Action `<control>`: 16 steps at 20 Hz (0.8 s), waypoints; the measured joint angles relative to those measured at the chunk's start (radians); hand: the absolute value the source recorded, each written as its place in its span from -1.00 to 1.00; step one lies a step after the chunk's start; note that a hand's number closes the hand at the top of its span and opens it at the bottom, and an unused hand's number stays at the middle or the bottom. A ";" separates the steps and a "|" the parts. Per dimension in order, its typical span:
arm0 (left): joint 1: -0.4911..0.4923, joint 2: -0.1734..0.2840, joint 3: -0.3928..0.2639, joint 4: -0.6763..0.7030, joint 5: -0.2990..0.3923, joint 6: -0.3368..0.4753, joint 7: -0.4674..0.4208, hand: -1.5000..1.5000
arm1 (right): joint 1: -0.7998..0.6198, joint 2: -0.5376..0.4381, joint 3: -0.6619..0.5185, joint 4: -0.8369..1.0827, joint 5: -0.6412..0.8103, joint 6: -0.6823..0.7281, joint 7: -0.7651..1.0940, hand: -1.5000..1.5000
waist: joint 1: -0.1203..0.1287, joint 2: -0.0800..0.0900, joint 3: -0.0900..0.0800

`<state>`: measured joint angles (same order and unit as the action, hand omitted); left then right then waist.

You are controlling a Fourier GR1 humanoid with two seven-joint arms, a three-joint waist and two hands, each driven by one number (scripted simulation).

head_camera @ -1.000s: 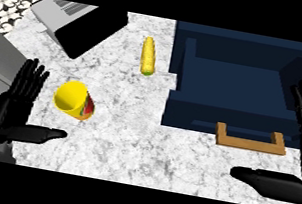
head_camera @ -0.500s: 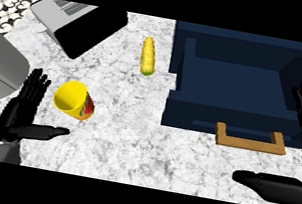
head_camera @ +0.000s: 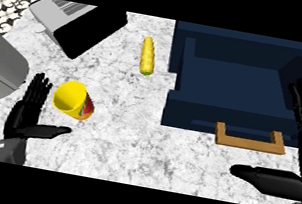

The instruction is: Pick up the cup, place it into the drawer and close the drawer

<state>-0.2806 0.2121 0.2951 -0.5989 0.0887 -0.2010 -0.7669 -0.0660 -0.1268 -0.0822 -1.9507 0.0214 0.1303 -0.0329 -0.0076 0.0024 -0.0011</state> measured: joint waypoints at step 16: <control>-0.181 0.056 0.025 0.394 -0.046 -0.002 -0.209 -1.00 | 0.013 0.002 0.005 -0.042 -0.012 0.027 0.032 -1.00 | -0.012 0.004 -0.001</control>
<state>-0.4618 0.2680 0.3202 -0.2053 0.0428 -0.2025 -0.9762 -0.0531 -0.1251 -0.0776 -1.9927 0.0092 0.1576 -0.0008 -0.0193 0.0064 -0.0024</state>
